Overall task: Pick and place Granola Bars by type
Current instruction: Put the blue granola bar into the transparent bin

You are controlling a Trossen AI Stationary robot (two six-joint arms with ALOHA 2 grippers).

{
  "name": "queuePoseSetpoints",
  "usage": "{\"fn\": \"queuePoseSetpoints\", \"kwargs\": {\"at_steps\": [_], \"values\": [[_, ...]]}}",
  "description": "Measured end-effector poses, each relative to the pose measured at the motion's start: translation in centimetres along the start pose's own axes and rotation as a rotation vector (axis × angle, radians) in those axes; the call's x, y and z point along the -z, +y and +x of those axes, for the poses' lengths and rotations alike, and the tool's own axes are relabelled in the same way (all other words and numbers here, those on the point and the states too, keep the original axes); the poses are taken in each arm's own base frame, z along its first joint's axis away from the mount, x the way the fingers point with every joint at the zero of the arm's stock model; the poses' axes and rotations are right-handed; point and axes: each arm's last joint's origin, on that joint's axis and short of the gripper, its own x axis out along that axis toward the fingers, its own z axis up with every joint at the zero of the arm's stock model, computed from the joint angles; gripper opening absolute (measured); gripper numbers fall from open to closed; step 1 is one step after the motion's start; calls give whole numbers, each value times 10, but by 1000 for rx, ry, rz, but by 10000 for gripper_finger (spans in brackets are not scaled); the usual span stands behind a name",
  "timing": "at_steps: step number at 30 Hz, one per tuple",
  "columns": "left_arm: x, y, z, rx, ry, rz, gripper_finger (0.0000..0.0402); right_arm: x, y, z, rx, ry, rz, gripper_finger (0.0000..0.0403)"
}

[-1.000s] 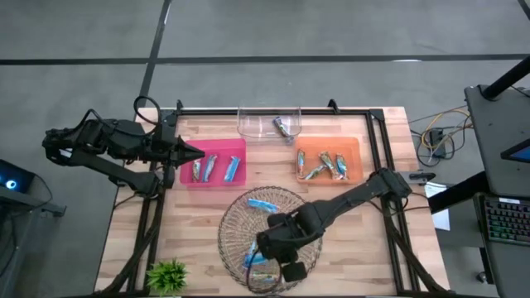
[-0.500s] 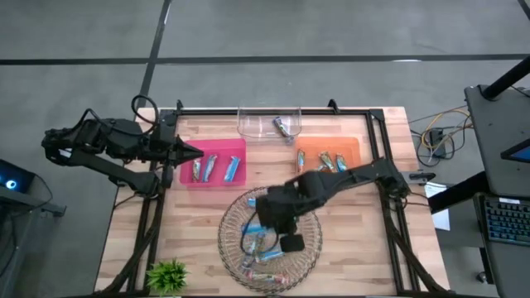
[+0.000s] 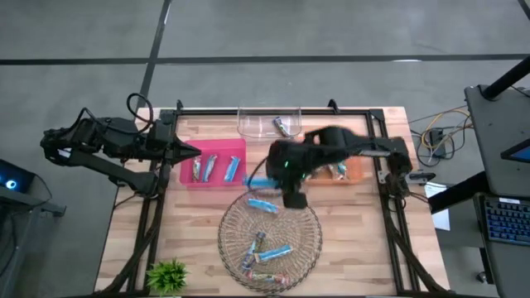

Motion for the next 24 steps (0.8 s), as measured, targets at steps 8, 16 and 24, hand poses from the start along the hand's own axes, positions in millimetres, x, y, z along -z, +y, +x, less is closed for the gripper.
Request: {"fn": "queuePoseSetpoints", "kwargs": {"at_steps": [8, 16, 24], "values": [[0, 0, -1, 0, -2, 0, 0, 9, -51, -48, 100, -102, 100, 52], [0, 1, -1, -23, -8, 0, 0, 20, -95, -79, 188, -158, 146, 52], [0, 1, -1, -28, -9, -12, 0, 30, -131, -91, 255, -165, 186, 52]]}}
